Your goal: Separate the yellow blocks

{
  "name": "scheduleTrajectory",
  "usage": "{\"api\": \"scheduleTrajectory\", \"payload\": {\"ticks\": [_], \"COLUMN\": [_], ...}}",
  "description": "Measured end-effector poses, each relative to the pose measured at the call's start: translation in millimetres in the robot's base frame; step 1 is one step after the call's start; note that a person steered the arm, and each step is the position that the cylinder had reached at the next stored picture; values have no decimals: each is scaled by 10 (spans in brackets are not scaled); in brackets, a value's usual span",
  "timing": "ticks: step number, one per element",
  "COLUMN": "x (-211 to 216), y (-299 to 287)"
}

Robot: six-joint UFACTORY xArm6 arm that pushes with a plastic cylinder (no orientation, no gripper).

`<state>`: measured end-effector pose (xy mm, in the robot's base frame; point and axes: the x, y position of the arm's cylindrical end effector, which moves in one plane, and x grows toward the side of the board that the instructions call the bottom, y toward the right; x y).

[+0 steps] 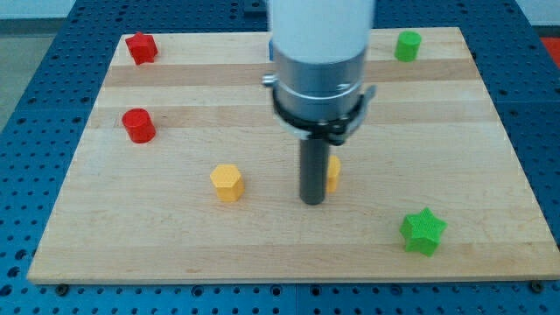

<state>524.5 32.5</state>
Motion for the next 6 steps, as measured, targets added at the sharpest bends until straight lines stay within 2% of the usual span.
{"api": "scheduleTrajectory", "payload": {"ticks": [2, 4, 5, 6], "x": [258, -452, -376, -447], "y": [-62, 382, 248, -133]}}
